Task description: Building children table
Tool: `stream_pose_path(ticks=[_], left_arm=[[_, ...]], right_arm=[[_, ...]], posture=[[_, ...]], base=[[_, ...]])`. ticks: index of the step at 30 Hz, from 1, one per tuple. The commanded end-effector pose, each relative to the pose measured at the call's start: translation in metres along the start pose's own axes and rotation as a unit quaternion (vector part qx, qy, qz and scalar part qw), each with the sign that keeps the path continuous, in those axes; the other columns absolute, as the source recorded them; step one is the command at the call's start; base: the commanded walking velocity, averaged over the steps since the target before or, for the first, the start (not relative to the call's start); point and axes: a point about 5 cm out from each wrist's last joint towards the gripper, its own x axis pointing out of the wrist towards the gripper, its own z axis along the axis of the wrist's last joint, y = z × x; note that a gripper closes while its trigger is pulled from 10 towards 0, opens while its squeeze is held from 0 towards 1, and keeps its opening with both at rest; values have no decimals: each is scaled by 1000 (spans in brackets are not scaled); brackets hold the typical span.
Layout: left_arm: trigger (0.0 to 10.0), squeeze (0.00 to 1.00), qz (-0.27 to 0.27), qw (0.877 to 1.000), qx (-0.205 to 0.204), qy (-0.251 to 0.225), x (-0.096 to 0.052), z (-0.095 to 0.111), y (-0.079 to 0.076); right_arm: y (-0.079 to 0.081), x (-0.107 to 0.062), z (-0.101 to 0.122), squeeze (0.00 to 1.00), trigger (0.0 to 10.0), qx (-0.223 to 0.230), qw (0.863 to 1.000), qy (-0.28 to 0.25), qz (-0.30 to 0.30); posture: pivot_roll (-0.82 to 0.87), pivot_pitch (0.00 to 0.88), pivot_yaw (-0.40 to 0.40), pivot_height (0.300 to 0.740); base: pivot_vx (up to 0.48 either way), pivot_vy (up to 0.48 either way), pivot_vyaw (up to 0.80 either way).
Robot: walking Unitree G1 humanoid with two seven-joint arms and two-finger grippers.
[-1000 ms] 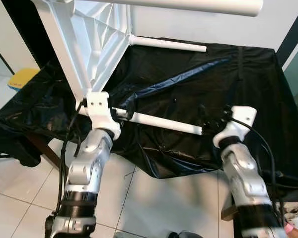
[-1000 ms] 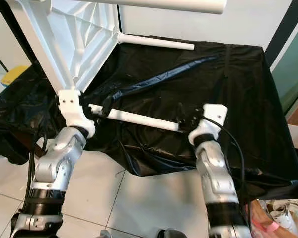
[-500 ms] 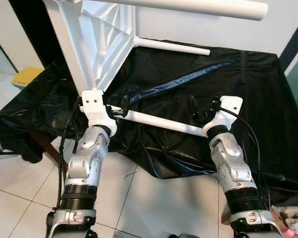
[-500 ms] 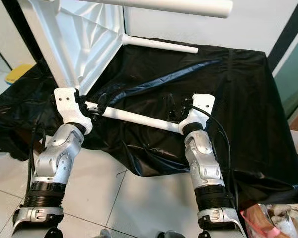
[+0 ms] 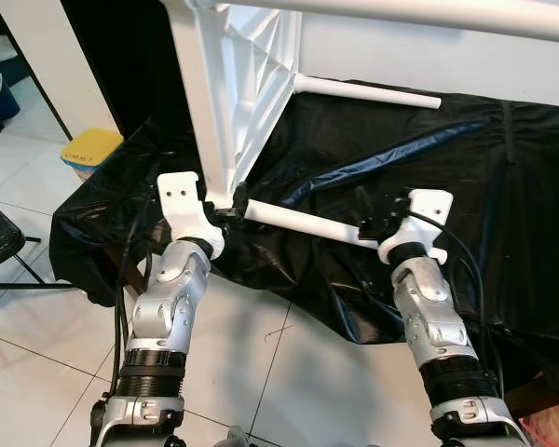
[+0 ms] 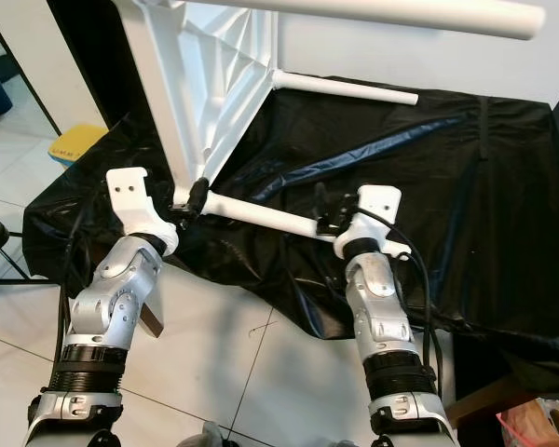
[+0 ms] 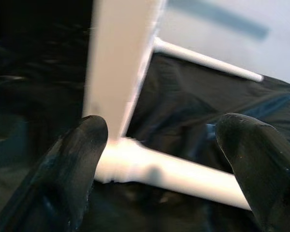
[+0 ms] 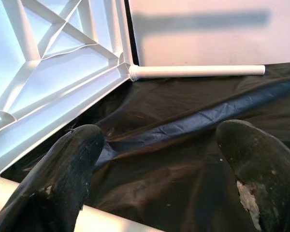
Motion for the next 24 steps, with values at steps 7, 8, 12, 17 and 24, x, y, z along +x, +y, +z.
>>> stream_pose_path(ticks=[7,8,12,17,24], left_arm=[[10000,0,1,1000,29,-3,-3,6,13],[10000,0,1,1000,29,-3,-3,6,13],[10000,0,1,999,32,-6,-3,7,13],[10000,0,2,999,36,-11,-6,10,15],[10000,0,10,999,39,-11,-11,11,24]], right_arm=[[4,0,-2,0,10000,-16,1000,-1,6],[4,0,-2,0,10000,-16,1000,-1,6],[2,1,-3,0,10000,-18,1000,1,3],[1,2,-2,0,10000,-25,1000,-2,5],[3,3,1,0,10000,-28,999,-10,14]], posture=[[22,14,-24,740],[22,14,-24,740],[25,9,-29,740],[31,0,-36,740],[39,0,-44,740]], base=[[0,0,-577],[0,0,-800],[0,0,-800],[0,0,-800],[0,0,-114]])
